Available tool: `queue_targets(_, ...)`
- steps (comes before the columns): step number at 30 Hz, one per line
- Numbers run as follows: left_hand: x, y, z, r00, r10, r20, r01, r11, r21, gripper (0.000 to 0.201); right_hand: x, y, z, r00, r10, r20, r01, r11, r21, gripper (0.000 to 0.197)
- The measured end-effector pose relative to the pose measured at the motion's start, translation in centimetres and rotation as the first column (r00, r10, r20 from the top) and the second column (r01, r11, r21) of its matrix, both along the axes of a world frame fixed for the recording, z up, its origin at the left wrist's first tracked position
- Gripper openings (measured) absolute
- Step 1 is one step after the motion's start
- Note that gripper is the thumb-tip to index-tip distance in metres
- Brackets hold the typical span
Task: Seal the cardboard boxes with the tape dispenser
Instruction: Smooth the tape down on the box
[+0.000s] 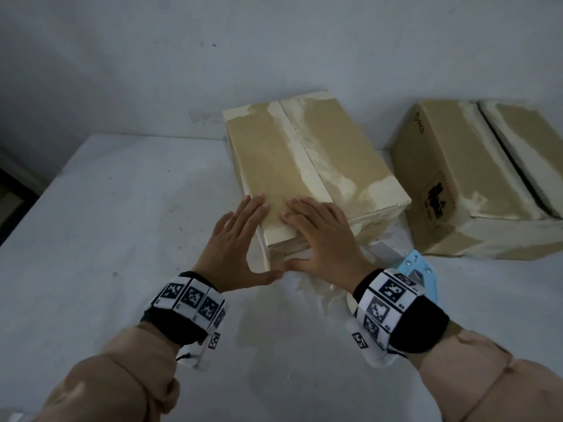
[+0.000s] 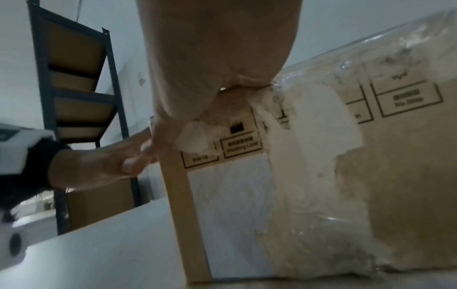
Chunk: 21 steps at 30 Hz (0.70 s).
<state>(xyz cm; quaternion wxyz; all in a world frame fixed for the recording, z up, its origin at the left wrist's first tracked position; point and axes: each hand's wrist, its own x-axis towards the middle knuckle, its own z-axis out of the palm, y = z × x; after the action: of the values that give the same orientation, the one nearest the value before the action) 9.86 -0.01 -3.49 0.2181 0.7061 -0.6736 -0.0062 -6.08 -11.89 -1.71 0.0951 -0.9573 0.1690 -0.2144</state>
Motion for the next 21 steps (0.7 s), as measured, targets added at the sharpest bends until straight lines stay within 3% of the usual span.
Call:
queue_targets(2,0.1,0.1,0.1,1.000,-0.016,0.006,0.015,1.000,0.025,0.108,0.2,0.0,-0.2,1.000,-0.019,-0.017,0.019,0.999,-0.037,0.065)
queue_targets(5,0.1,0.2,0.6,1.000,0.007,0.011,-0.007,1.000,0.007,0.091,0.0,-0.3,-0.3,0.997,0.035,-0.074,-0.038,0.999,-0.038,0.074)
queue_targets(8,-0.5,-0.9,2.2,0.990,0.140,0.013,-0.137,0.985,-0.105,0.070,-1.0,-0.9,0.9,0.996,0.086,-0.035,-0.081,0.988,0.128,0.065)
queue_targets(9,-0.8,-1.4,2.9,0.981,0.192,0.014,-0.188,0.971,-0.144,0.064,-1.4,-1.0,1.3,0.998,0.066,-0.004,-0.064,0.978,0.198,0.059)
queue_targets(11,-1.2,-2.9,4.1,0.964,0.264,0.022,-0.256,0.952,-0.169,0.057,-2.2,-1.1,1.6,0.997,-0.041,0.067,0.028,0.982,0.189,0.053)
queue_targets(13,-1.7,-4.4,5.1,0.949,0.315,-0.008,-0.314,0.949,0.028,0.069,-2.9,-1.4,1.5,0.972,-0.213,0.096,0.202,0.972,0.117,0.062)
queue_targets(16,-2.2,-6.3,4.9,0.902,0.424,-0.074,-0.383,0.869,0.315,0.075,-3.8,-2.0,1.6,0.890,-0.449,-0.076,0.455,0.872,0.181,0.086)
queue_targets(18,-2.3,-7.0,4.0,0.891,0.446,-0.092,-0.388,0.850,0.357,0.080,-4.1,-2.2,1.5,0.845,-0.496,-0.197,0.532,0.813,0.235,0.103)
queue_targets(21,-1.8,-7.6,3.6,0.892,0.436,-0.122,-0.374,0.861,0.344,0.093,-4.0,-2.3,1.4,0.833,-0.491,-0.254,0.544,0.809,0.223,0.116)
